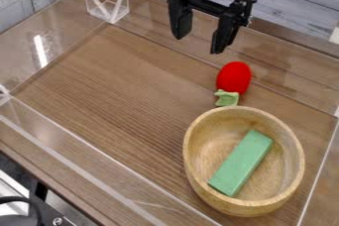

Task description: Move the red object to the left side of the table

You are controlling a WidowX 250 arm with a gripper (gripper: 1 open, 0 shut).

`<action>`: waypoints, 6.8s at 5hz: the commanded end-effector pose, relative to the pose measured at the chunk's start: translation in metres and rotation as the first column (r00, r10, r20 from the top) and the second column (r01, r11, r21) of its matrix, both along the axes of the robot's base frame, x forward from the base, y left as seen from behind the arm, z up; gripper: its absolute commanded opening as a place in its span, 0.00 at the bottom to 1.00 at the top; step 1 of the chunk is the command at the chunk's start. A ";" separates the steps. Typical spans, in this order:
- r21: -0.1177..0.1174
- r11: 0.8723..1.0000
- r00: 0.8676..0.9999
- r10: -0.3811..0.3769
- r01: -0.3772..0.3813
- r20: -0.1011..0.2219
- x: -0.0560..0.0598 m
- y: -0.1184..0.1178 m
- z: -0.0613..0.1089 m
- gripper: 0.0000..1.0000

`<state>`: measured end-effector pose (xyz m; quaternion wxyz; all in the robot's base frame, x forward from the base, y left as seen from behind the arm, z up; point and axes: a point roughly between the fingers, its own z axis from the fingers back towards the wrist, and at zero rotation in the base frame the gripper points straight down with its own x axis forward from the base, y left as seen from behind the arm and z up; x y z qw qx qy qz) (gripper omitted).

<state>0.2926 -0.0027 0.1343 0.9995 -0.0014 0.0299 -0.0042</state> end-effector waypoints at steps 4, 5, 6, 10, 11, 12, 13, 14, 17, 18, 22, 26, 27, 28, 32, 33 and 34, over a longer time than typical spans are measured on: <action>-0.034 0.998 0.998 0.046 -0.044 0.031 0.035 -0.049 -0.048 1.00; -0.038 0.997 0.997 0.068 -0.066 0.043 0.042 -0.043 -0.059 1.00; -0.045 0.995 0.994 0.093 -0.090 0.053 0.048 -0.035 -0.067 1.00; -0.063 0.998 0.997 0.025 -0.020 0.073 0.066 -0.029 -0.077 1.00; -0.066 0.997 0.996 0.044 -0.039 0.075 0.062 -0.019 -0.073 1.00; -0.067 0.996 0.995 0.065 -0.060 0.074 0.060 -0.008 -0.072 0.00; -0.065 0.995 0.993 0.081 -0.075 0.084 0.059 -0.002 -0.068 1.00; -0.060 0.998 0.995 0.020 -0.014 0.094 0.061 -0.012 -0.061 1.00; -0.052 0.999 0.994 0.006 -0.001 0.110 0.059 -0.011 -0.060 1.00; -0.051 0.998 0.993 -0.027 0.033 0.113 0.063 -0.013 -0.053 1.00; -0.051 0.989 0.953 0.150 -0.141 0.264 0.070 -0.014 0.017 0.00; -0.034 0.999 0.989 0.028 -0.024 0.147 0.081 -0.035 -0.060 1.00; -0.034 0.999 0.991 0.030 -0.026 0.134 0.084 -0.040 -0.065 0.00; -0.037 0.998 0.988 0.051 -0.046 0.145 0.079 -0.043 -0.058 0.00; -0.059 0.973 0.934 0.231 -0.223 0.271 0.052 0.023 0.017 0.00; -0.054 0.983 0.949 0.182 -0.174 0.255 0.044 0.018 0.002 0.00; -0.050 0.986 0.953 0.164 -0.156 0.254 0.045 0.035 -0.004 0.00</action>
